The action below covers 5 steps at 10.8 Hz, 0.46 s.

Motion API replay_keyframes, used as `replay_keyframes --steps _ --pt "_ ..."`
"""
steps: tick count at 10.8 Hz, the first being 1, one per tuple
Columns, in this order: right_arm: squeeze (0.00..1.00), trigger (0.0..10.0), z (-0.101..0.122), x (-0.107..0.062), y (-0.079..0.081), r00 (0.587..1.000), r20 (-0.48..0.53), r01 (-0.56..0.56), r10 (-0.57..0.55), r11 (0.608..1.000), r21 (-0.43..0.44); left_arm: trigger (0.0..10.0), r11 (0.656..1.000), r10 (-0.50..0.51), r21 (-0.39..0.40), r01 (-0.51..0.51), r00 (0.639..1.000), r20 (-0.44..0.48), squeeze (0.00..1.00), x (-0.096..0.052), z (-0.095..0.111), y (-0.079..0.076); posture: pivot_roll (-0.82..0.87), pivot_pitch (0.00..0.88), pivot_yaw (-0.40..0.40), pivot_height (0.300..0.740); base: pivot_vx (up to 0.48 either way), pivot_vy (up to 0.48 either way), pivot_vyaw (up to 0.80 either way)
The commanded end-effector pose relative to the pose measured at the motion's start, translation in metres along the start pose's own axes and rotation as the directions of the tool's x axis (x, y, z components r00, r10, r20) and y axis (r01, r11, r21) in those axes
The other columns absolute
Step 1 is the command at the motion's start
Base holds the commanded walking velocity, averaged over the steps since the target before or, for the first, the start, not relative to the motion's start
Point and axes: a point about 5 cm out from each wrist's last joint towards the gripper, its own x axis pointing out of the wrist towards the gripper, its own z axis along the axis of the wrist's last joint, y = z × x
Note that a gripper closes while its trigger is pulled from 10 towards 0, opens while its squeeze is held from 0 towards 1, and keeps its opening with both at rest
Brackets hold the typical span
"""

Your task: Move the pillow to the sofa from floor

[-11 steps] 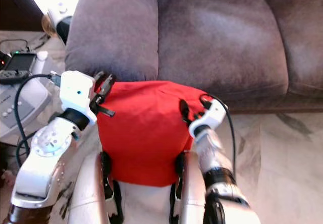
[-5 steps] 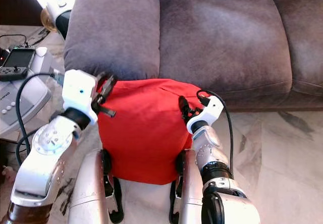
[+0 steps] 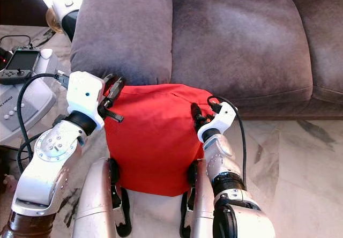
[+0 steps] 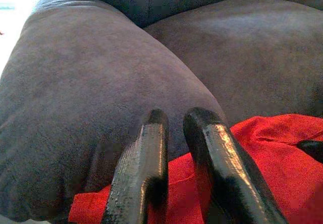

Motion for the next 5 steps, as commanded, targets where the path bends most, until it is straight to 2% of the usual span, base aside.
replay_keyframes --steps 1,5 --pt "0.00 0.0 -0.0080 -0.0011 -0.0002 1.000 -0.029 0.002 -0.002 1.000 -0.012 10.0 1.000 -0.001 0.008 0.001 1.000 -0.007 0.00 0.0003 -0.0038 0.0009 0.16 0.306 0.010 0.572 0.000 0.000 0.00" --pt "0.00 0.0 -0.0052 0.0006 0.0027 1.000 -0.014 -0.022 0.021 0.999 -0.041 10.0 1.000 0.022 0.014 -0.022 1.000 -0.005 0.00 0.0033 -0.0065 0.0072 0.17 0.276 0.010 0.572 0.000 0.000 0.00"
